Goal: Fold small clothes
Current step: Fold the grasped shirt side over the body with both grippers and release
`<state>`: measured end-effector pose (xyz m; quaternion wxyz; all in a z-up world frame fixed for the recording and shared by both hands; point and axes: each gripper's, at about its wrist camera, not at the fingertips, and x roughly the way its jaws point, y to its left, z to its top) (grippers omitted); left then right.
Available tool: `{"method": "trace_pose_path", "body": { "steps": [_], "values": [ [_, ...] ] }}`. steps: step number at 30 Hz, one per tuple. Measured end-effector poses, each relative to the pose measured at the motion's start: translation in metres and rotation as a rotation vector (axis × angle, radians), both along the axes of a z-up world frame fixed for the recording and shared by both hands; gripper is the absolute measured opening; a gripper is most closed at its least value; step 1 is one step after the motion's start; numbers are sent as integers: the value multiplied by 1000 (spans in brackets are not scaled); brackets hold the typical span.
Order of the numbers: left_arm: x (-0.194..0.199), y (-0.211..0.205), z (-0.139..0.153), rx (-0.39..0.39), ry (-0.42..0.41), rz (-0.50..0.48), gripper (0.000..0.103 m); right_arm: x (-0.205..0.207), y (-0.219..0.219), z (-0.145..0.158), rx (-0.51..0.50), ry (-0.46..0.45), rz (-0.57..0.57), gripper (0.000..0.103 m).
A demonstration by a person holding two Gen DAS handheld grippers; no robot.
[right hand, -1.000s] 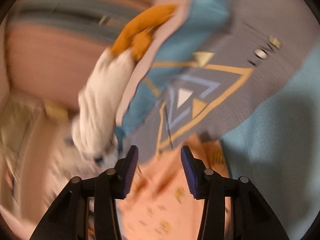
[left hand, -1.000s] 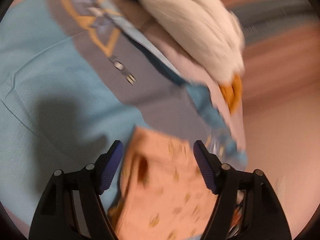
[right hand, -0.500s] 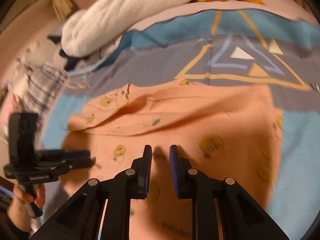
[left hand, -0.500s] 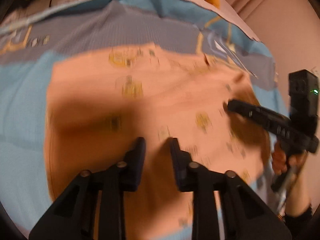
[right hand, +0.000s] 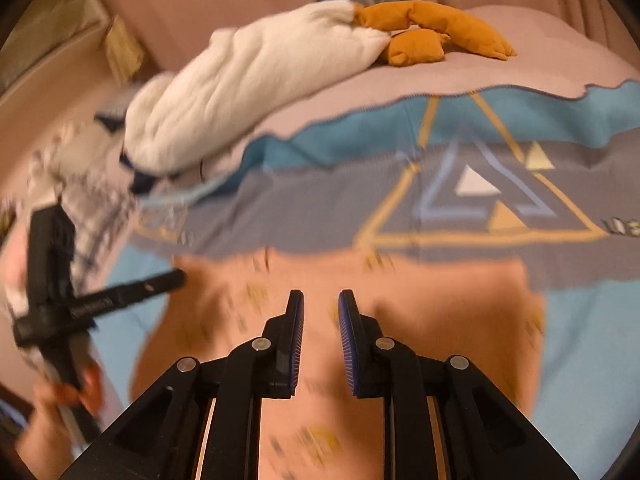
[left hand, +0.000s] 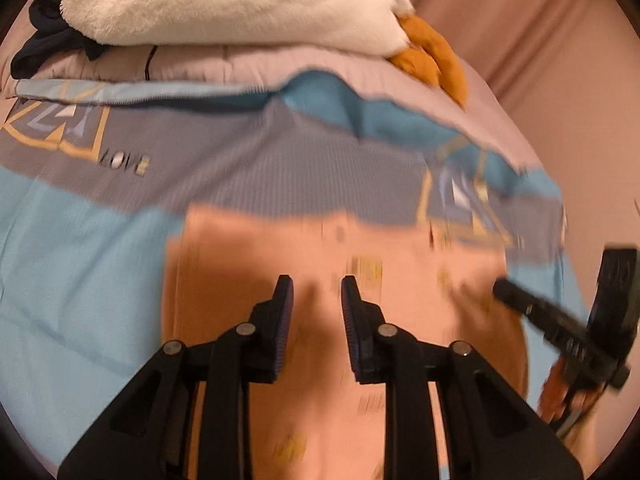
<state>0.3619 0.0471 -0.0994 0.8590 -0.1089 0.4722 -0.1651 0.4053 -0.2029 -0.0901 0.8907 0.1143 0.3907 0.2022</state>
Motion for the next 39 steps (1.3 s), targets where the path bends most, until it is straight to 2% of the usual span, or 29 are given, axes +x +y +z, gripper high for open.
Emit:
{"method": "trace_pose_path", "body": {
  "steps": [3, 7, 9, 12, 13, 14, 15, 17, 19, 21, 23, 25, 28, 31, 32, 33, 34, 35, 36, 39],
  "values": [
    [-34, 3, -14, 33, 4, -39, 24, -31, -6, -4, -68, -9, 30, 21],
    [-66, 16, -39, 87, 7, -39, 24, -68, -13, -16, -163, -27, 54, 21],
    [-75, 27, -51, 46, 30, -39, 24, -76, -15, -27, -202, 1, 55, 21],
    [-86, 44, -49, -22, 43, -14, 26, -88, -22, -46, -227, 43, 49, 21],
    [-89, 48, -47, -39, 43, -8, 28, -92, -26, -46, -213, 46, 49, 21],
    [-94, 54, -44, -51, 41, 3, 40, -95, -28, -45, -199, 61, 54, 21],
    [-97, 59, -41, -59, 40, 18, 61, -97, -30, -45, -191, 79, 57, 22],
    [-99, 68, -37, -56, 25, 54, 78, -102, -34, -40, -191, 86, 53, 23],
    [-95, 76, -35, -71, 22, 85, 77, -104, -34, -33, -177, 68, 55, 23],
    [-85, 82, -37, -121, 41, 103, 77, -104, -31, -28, -136, 65, 63, 24],
    [-72, 85, -44, -188, 77, 100, 78, -94, -25, -24, -67, 68, 81, 27],
    [-51, 84, -56, -286, 140, 97, 78, -81, -16, -23, -4, 83, 90, 38],
    [-31, 81, -63, -375, 165, 100, 78, -52, 6, -25, 76, 111, 97, 40],
    [-14, 73, -61, -421, 167, 92, 74, -19, 31, -27, 94, 120, 91, 40],
    [-10, 70, -60, -421, 169, 96, 65, -11, 37, -27, 102, 124, 85, 40],
    [-5, 67, -60, -409, 178, 99, 52, 0, 44, -27, 114, 131, 78, 37],
    [-1, 65, -61, -396, 187, 100, 46, 13, 52, -28, 128, 141, 71, 32],
    [2, 64, -63, -386, 193, 104, 35, 22, 57, -29, 131, 146, 60, 27],
    [4, 63, -64, -374, 201, 110, 24, 30, 62, -29, 129, 152, 47, 25],
    [9, 65, -67, -354, 215, 119, 20, 51, 80, -35, 87, 160, 11, 18]
  ]
}}
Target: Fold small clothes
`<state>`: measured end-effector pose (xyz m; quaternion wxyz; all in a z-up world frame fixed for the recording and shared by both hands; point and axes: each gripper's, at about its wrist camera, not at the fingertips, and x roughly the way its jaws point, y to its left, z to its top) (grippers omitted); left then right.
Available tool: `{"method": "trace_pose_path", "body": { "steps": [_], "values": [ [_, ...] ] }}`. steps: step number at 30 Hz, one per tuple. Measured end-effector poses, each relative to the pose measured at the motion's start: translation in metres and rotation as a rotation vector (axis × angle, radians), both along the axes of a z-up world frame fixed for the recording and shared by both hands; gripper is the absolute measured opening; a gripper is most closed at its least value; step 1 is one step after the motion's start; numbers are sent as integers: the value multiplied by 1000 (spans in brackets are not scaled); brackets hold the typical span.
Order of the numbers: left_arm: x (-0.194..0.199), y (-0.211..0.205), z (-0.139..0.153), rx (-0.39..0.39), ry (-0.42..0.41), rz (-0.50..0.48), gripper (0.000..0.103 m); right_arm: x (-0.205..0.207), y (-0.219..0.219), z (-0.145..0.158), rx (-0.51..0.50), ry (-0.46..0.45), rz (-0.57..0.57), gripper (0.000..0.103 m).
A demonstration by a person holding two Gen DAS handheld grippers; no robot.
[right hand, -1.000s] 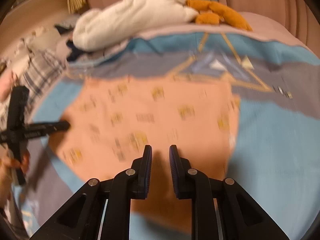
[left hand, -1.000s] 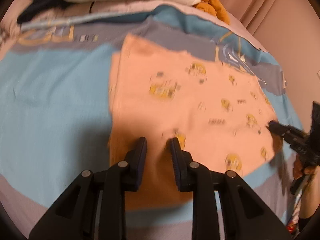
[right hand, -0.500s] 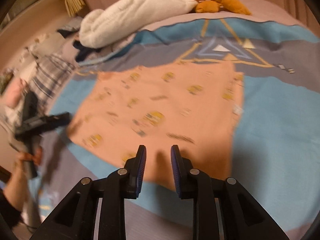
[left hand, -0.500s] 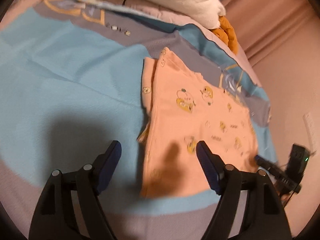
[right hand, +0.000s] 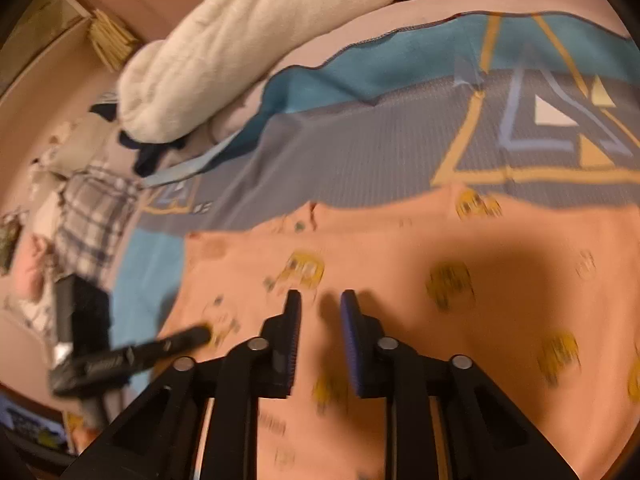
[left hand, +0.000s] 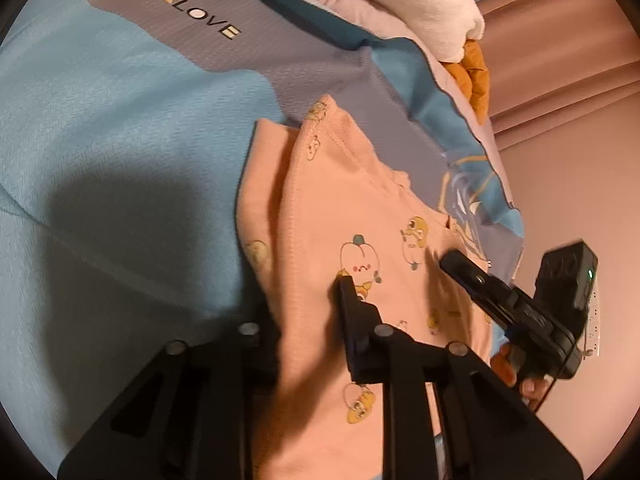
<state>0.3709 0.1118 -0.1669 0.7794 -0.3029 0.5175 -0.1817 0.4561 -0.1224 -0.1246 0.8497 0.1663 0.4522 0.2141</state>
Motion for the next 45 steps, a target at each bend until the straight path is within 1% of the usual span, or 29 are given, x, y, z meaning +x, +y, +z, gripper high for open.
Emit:
{"method": "trace_pose_path", "body": {
  "steps": [1, 3, 4, 7, 9, 11, 15, 17, 18, 19, 21, 22, 23, 24, 26, 28, 29, 30, 31, 32, 33, 35, 36, 37, 38, 39, 41, 42, 45],
  "values": [
    [0, 0, -1, 5, 0, -2, 19, 7, 7, -5, -31, 12, -4, 18],
    [1, -3, 0, 33, -5, -10, 18, 15, 17, -16, -91, 49, -9, 8],
    [1, -5, 1, 49, -6, -14, 18, 16, 20, -18, -123, 48, -4, 7],
    [3, -9, 4, 87, 2, -22, 18, 5, 24, -9, -155, 30, 8, 7],
    [5, -10, 5, 100, 6, -24, 18, -9, 24, -2, -145, 21, 35, 7],
    [5, -10, 7, 105, 9, -22, 17, -33, 22, 8, -140, -8, 79, 7],
    [4, -12, 13, 102, 15, -16, 14, -83, 16, 12, -141, -11, 161, 7],
    [4, -13, 18, 112, 13, -11, 14, -102, 19, 5, -172, 3, 200, 7],
    [3, -14, 20, 114, 13, -10, 14, -106, 20, -2, -201, 21, 214, 7],
    [3, -16, 23, 115, 13, -9, 13, -111, 25, -17, -255, 55, 236, 7],
    [2, -20, 30, 131, 8, -6, 12, -118, 28, -21, -280, 16, 245, 7],
    [0, -24, 36, 144, -2, -9, 12, -118, 26, -18, -261, 25, 236, 7],
    [-1, -28, 43, 160, -16, -14, 11, -117, 22, -15, -217, 43, 229, 7],
    [-2, -33, 50, 174, -28, -19, 10, -114, 16, -12, -146, 60, 223, 7],
    [-5, -48, 67, 202, -69, -45, 10, -108, -4, -4, 24, 61, 176, 7],
    [-7, -71, 86, 243, -109, -85, 10, -100, -25, 0, 172, 66, 136, 10],
    [-9, -81, 92, 259, -121, -104, 10, -94, -32, 0, 249, 74, 110, 15],
    [-10, -91, 95, 275, -130, -122, 10, -90, -39, -1, 309, 79, 88, 24],
    [-11, -104, 98, 292, -137, -145, 10, -84, -47, -5, 377, 92, 55, 30],
    [-12, -114, 99, 300, -138, -165, 10, -78, -52, -9, 429, 106, 36, 42],
    [-13, -125, 98, 302, -134, -196, 11, -71, -56, -15, 498, 132, 16, 51],
    [-16, -149, 90, 300, -116, -259, 13, -64, -66, -25, 600, 176, -45, 55],
    [-19, -161, 84, 305, -104, -292, 13, -58, -70, -29, 638, 188, -69, 61],
    [-20, -169, 79, 309, -97, -317, 14, -56, -77, -34, 664, 204, -99, 64],
    [-21, -175, 74, 311, -88, -339, 15, -56, -84, -38, 663, 218, -125, 68],
    [-22, -180, 69, 309, -78, -358, 15, -54, -86, -43, 657, 233, -152, 68],
    [-25, -181, 60, 290, -59, -376, 13, -55, -91, -44, 635, 263, -163, 68],
    [-27, -179, 58, 274, -50, -382, 13, -54, -92, -46, 615, 277, -165, 68],
    [-35, -161, 53, 230, -34, -369, 13, -55, -88, -44, 569, 282, -144, 68]
  ]
}}
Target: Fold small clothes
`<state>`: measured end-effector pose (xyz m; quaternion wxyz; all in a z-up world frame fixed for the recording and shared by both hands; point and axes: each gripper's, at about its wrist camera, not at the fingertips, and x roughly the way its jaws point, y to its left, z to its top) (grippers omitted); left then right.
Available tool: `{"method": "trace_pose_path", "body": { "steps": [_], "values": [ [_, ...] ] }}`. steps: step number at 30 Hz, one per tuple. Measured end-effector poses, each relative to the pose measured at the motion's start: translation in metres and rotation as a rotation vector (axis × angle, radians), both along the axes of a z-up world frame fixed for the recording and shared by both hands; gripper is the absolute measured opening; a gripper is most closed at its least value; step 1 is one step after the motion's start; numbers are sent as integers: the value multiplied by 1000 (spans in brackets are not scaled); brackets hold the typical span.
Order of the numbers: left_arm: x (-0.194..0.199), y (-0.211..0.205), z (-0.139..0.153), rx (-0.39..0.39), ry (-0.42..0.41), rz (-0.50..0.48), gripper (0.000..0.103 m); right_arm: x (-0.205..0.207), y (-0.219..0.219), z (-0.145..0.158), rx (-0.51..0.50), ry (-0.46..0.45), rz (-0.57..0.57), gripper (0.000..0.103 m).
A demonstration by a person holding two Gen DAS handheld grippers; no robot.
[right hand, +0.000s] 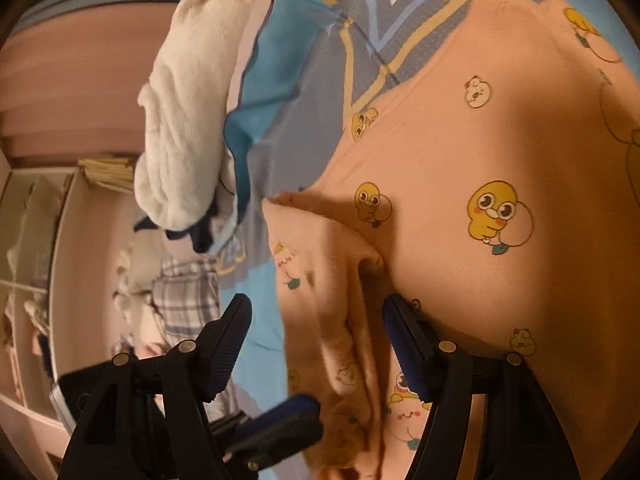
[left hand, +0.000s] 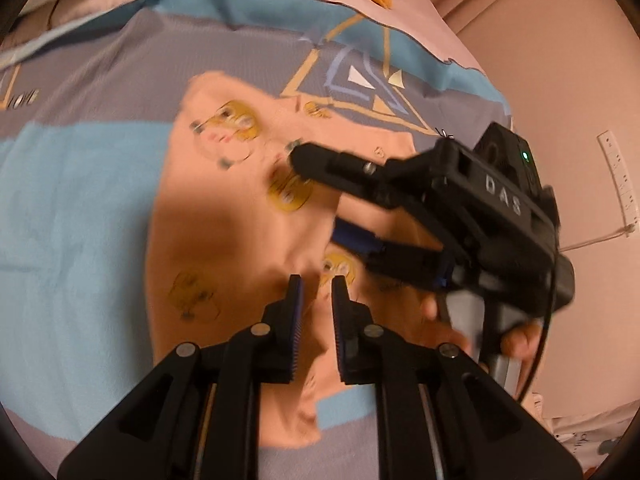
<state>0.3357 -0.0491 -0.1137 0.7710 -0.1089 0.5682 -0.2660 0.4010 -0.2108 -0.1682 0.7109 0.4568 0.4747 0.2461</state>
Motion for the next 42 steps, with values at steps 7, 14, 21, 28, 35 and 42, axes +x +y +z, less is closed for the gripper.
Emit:
{"method": "trace_pose_path", "body": {
  "steps": [7, 14, 21, 28, 35, 42],
  "values": [
    [-24, 51, 3, -16, -14, 83, 13, 9, 16, 12, -147, -60, 51, 50],
    [-31, 79, 2, -39, 4, 148, 13, 11, 25, 42, -375, -156, 74, 9],
    [-32, 62, 6, -76, -10, 115, 16, 2, -36, 100, -485, -222, 21, 8],
    [-17, 11, 1, -94, -15, 43, 16, 13, -78, 79, -602, -148, -21, 9],
    [-12, -42, 2, -74, -71, -64, 16, 26, -109, 27, -349, -99, -87, 14],
    [-8, -51, -24, -22, -32, -73, 16, 25, -132, 63, -273, -274, -290, 23]
  ]
}}
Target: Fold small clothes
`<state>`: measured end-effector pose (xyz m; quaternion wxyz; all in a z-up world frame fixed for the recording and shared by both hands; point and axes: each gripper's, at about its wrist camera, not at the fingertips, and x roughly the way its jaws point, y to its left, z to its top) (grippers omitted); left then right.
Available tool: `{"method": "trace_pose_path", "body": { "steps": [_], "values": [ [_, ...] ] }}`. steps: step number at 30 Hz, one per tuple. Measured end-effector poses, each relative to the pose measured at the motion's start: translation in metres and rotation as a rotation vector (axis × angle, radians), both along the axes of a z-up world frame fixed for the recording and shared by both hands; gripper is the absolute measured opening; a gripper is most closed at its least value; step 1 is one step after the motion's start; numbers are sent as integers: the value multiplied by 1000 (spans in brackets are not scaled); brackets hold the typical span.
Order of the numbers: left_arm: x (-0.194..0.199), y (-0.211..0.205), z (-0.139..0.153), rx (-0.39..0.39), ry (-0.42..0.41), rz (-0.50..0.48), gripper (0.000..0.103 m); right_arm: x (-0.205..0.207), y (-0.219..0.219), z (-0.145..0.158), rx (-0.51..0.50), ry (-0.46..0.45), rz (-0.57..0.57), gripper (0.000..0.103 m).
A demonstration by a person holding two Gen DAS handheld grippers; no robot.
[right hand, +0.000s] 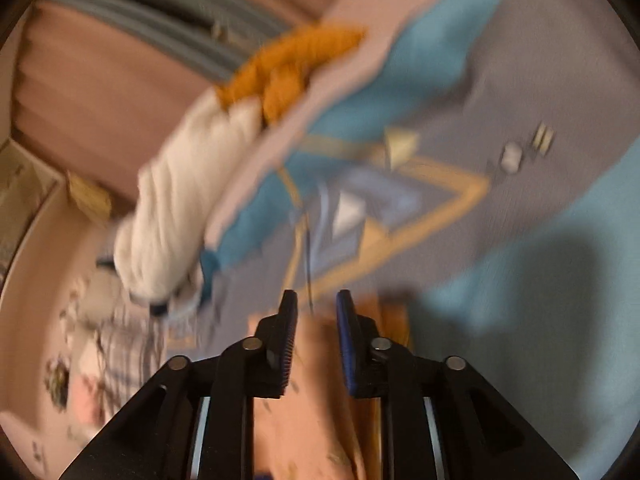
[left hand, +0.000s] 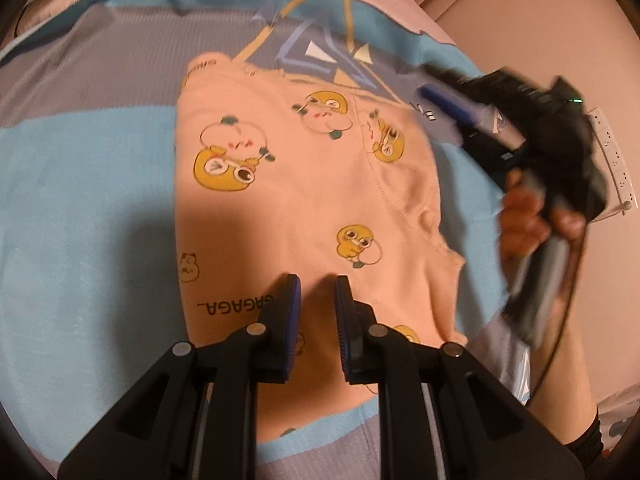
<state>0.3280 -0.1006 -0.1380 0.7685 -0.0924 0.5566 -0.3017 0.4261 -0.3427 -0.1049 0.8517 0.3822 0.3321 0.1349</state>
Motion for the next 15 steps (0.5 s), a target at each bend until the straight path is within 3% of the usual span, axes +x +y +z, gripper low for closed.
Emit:
{"method": "trace_pose_path", "body": {
  "steps": [3, 10, 15],
  "values": [
    [0, 0, 3, -2, -8, -3, 16, -9, -10, 13, -14, -20, -21, 23],
    [-3, -3, 7, 24, -28, -1, 17, -64, 60, 19, -395, 5, 273, 23],
    [-3, -7, 6, 51, -50, -1, 17, -97, 94, 17, -542, -52, 389, 23]
  ]
}}
